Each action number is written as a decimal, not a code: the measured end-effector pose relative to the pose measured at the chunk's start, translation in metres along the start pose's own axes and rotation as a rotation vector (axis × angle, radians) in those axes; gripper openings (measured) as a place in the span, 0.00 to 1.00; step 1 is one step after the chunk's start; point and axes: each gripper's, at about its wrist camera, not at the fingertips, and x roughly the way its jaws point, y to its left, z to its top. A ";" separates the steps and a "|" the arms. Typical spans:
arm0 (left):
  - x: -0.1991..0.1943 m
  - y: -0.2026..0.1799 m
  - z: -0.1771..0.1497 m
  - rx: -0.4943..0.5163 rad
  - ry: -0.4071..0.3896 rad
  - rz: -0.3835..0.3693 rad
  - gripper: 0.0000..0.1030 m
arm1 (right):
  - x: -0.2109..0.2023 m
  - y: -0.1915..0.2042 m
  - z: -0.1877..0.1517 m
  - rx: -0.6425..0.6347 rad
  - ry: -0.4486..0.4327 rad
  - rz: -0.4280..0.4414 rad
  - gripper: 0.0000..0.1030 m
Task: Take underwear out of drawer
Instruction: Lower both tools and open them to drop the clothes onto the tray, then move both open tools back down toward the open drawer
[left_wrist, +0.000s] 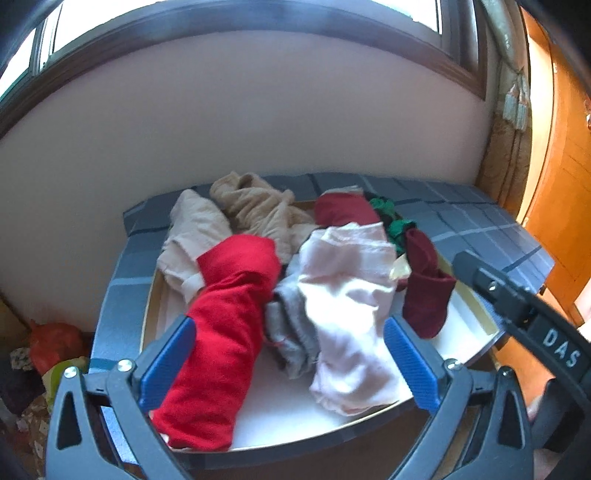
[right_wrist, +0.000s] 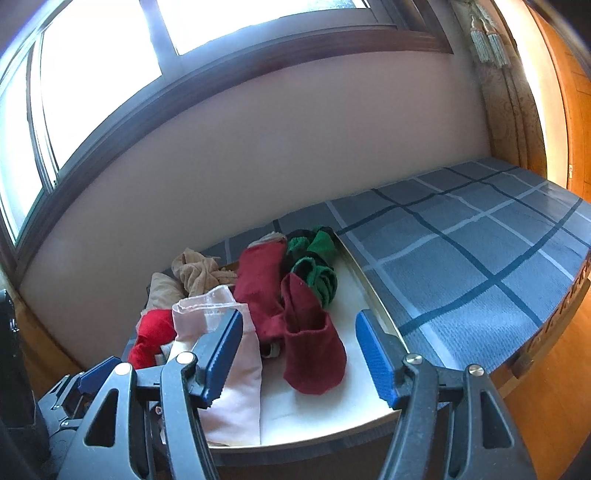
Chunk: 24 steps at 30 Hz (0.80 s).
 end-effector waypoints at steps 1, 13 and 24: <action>0.000 0.001 -0.001 0.005 0.001 0.008 1.00 | -0.001 0.000 -0.001 0.001 0.002 -0.001 0.64; -0.016 0.003 -0.020 0.056 -0.010 0.071 1.00 | -0.014 0.011 -0.020 -0.017 0.043 0.009 0.64; -0.036 -0.005 -0.049 0.119 0.020 0.068 1.00 | -0.035 0.008 -0.039 -0.033 0.081 0.005 0.64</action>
